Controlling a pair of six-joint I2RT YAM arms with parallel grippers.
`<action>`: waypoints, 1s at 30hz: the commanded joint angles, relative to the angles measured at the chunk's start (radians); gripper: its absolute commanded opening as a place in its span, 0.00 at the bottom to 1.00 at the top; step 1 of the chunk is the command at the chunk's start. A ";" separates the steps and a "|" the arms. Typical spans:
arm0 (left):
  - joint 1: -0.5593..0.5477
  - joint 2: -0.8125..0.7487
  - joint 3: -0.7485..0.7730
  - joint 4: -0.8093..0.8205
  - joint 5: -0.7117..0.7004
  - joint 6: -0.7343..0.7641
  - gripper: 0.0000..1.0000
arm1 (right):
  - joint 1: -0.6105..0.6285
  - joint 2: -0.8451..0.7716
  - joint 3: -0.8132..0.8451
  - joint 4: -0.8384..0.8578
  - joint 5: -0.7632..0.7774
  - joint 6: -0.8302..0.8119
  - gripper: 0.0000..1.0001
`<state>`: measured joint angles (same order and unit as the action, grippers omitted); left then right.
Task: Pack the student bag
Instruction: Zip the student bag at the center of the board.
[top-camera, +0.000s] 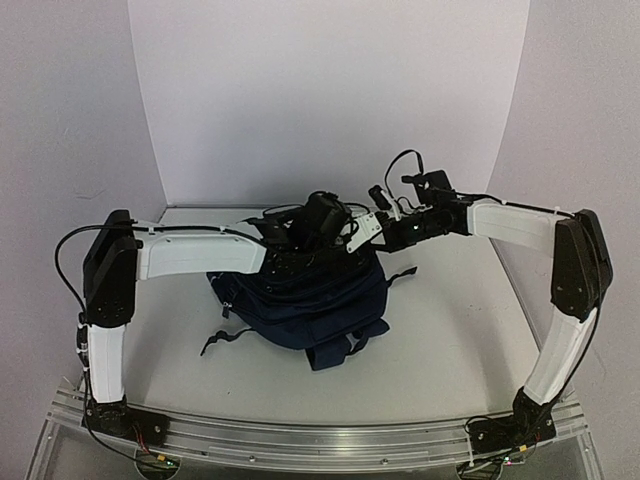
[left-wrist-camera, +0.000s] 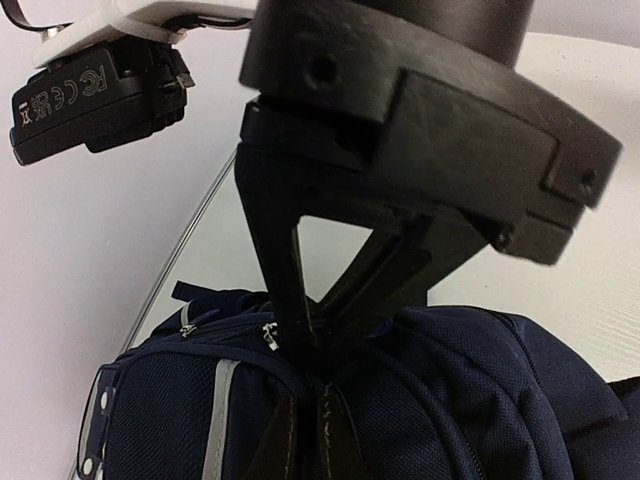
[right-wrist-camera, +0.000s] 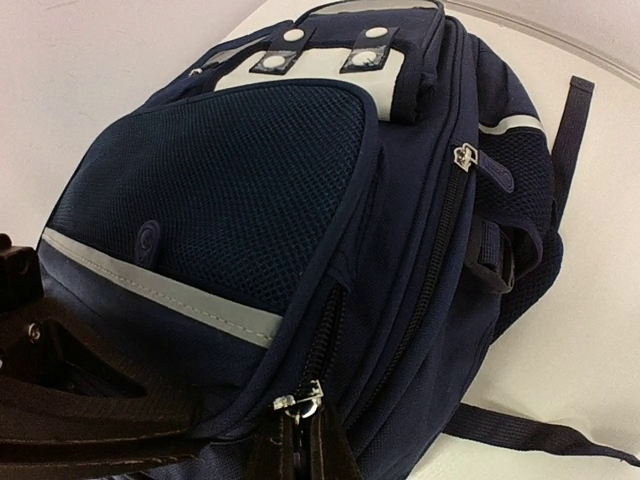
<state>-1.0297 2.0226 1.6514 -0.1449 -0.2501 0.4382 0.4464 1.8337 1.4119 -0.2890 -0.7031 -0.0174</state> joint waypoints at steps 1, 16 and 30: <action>0.015 -0.181 -0.165 0.054 0.034 0.041 0.00 | -0.040 -0.035 0.079 -0.017 0.087 0.010 0.00; 0.015 -0.381 -0.232 -0.136 0.376 -0.031 0.00 | -0.045 0.231 0.316 -0.242 0.005 -0.074 0.00; 0.024 -0.418 -0.230 -0.206 0.447 -0.096 0.00 | -0.036 0.329 0.414 -0.210 0.065 -0.039 0.02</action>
<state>-0.9673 1.7358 1.3861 -0.2329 0.0245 0.4054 0.4901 2.1025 1.7771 -0.6487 -0.9853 -0.1091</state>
